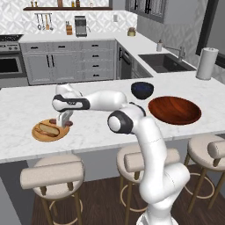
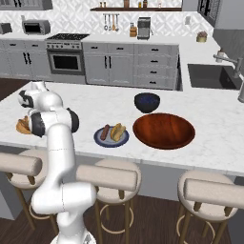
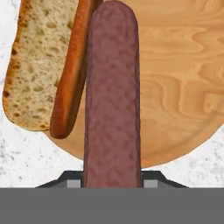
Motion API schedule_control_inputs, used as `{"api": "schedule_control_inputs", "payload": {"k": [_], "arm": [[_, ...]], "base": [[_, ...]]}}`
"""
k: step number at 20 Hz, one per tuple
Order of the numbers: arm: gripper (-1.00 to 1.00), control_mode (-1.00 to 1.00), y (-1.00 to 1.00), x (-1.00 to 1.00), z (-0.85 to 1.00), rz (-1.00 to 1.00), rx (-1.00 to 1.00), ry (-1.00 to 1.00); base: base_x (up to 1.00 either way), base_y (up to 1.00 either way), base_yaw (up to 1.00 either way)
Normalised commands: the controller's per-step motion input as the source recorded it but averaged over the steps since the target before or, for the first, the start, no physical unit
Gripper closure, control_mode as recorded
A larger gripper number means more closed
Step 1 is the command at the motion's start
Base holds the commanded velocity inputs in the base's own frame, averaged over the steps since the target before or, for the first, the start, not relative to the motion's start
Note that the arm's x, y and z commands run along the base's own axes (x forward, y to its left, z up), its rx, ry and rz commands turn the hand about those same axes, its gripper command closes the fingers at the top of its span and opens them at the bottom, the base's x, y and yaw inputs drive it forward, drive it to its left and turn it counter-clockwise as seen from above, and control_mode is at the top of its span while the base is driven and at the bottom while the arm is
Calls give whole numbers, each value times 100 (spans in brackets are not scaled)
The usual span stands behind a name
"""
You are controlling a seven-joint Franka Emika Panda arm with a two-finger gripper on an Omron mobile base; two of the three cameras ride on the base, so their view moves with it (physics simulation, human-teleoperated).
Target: Place one bun and one sausage from the bowl on each plate.
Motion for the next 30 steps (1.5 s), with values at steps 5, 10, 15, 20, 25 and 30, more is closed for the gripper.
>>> {"api": "schedule_control_inputs", "payload": {"k": [5, 10, 15, 20, 25, 30], "arm": [[100, -100, 0, 6, -9, 0, 17, -6], [100, -100, 10, -1, -27, 2, 4, -2], [100, -100, 22, 13, -17, 3, 0, 0], [-100, -100, 1, 8, 0, 0, 0, 0], [-100, -100, 0, 0, 0, 0, 0, 0], [-100, -100, 0, 0, 1, 0, 0, 0]], "base": [[0, 0, 0], [0, 0, 0], [0, 0, 0], [0, 0, 0], [0, 0, 0], [0, 0, 0]]}}
